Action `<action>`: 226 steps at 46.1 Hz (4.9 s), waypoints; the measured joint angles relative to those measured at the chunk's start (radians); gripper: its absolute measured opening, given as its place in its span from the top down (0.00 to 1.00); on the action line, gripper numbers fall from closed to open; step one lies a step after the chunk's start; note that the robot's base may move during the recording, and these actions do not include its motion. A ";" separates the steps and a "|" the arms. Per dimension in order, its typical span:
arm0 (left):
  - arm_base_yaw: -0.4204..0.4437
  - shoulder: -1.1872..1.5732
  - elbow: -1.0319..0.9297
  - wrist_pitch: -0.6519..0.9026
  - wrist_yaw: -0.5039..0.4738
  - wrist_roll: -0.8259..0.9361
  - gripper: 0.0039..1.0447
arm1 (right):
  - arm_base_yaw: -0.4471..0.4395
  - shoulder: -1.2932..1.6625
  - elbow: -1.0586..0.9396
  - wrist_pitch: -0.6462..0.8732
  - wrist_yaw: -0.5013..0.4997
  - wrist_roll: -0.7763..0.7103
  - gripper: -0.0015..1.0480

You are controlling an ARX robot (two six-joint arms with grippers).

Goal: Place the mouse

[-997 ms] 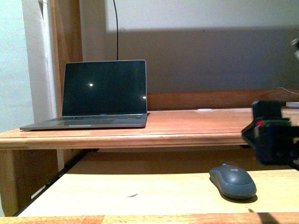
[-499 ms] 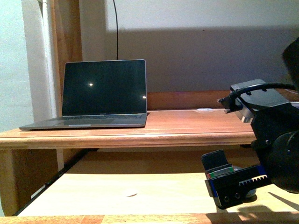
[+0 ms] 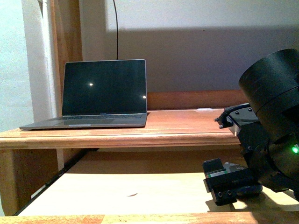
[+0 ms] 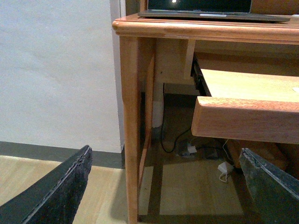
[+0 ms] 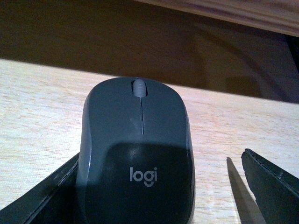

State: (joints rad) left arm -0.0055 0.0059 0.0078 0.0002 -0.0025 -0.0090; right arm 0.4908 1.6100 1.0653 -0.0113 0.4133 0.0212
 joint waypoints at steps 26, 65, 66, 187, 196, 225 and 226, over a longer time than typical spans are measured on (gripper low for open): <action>0.000 0.000 0.000 0.000 0.000 0.000 0.07 | -0.061 -0.173 -0.115 -0.006 -0.140 0.049 0.47; 0.000 0.000 0.000 0.000 0.000 0.000 0.07 | 0.085 0.338 0.773 -0.312 0.096 0.119 0.47; 0.000 0.000 0.000 0.000 0.000 0.000 0.07 | 0.084 0.363 0.803 -0.320 0.108 0.119 0.47; 0.000 0.000 0.000 0.000 0.000 0.000 0.07 | -0.074 0.035 -0.353 0.713 -0.452 0.068 0.07; 0.000 0.000 0.000 0.000 0.000 0.000 0.07 | -0.062 0.134 -0.232 0.689 -0.375 0.069 0.07; 0.000 0.000 0.000 0.000 0.000 0.000 0.07 | -0.056 0.217 -0.085 0.620 -0.253 0.168 0.07; 0.000 0.000 0.000 0.000 0.000 0.000 0.07 | -0.054 0.219 -0.084 0.619 -0.247 0.168 0.07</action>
State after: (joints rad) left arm -0.0051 0.0059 0.0078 0.0002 -0.0021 -0.0090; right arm 0.4370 1.8290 0.9817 0.6079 0.1661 0.1894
